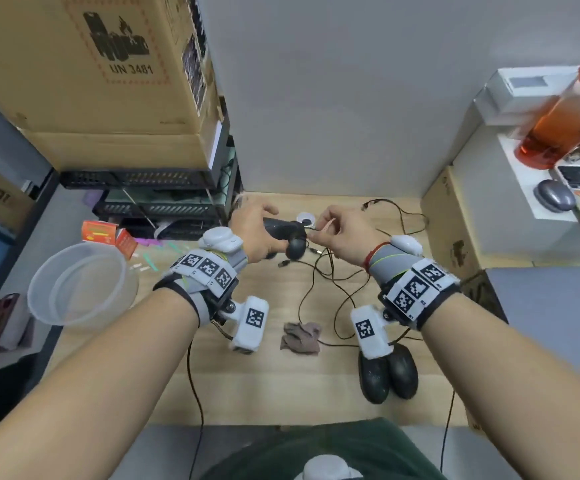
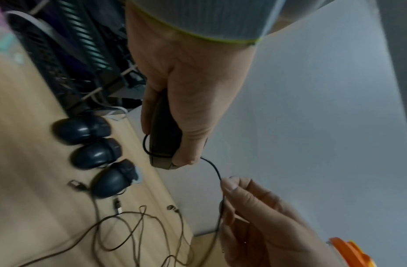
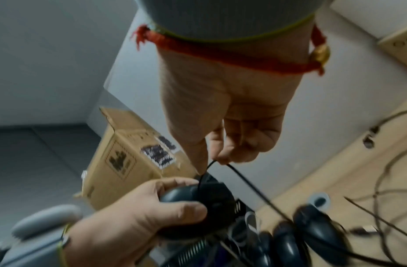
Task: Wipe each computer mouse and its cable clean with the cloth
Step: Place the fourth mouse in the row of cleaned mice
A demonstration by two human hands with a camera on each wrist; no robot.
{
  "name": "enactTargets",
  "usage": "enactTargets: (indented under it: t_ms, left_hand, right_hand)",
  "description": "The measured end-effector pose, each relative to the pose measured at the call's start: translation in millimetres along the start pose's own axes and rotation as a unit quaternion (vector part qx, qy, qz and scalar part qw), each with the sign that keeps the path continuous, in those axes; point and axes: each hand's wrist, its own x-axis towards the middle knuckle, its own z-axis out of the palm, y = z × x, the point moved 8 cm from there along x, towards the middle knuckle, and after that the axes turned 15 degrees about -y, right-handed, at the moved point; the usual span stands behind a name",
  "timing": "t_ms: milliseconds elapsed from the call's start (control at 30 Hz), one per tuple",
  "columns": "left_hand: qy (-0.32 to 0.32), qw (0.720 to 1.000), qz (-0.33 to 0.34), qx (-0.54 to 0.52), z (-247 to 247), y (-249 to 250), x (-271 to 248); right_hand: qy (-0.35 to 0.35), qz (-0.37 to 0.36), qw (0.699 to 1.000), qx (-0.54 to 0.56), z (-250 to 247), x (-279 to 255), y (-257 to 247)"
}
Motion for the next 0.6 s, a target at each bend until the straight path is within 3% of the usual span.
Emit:
enactTargets:
  t_ms: [133,200,300,400,533,600]
  left_hand:
    - [0.005,0.998,-0.05,-0.021,24,-49,1]
    - [-0.008,0.996,-0.085,-0.019,37,-74,3]
    - [-0.008,0.992,-0.123,-0.032,52,-106,-2]
    - [-0.008,0.99,-0.133,-0.054,68,-125,-9]
    - [-0.028,0.988,-0.143,-0.057,88,-138,-18]
    - [-0.029,0.988,-0.143,-0.06,92,-138,-22]
  right_hand:
    - [-0.037,0.011,0.998,-0.048,55,2,30]
    - [-0.101,0.023,0.991,-0.087,89,7,45]
    - [-0.208,0.066,0.969,-0.117,142,8,77]
    - [-0.292,0.134,0.926,-0.198,183,6,112]
    - [-0.317,0.186,0.882,-0.296,212,1,147]
    - [-0.314,0.195,0.878,-0.303,210,0,151]
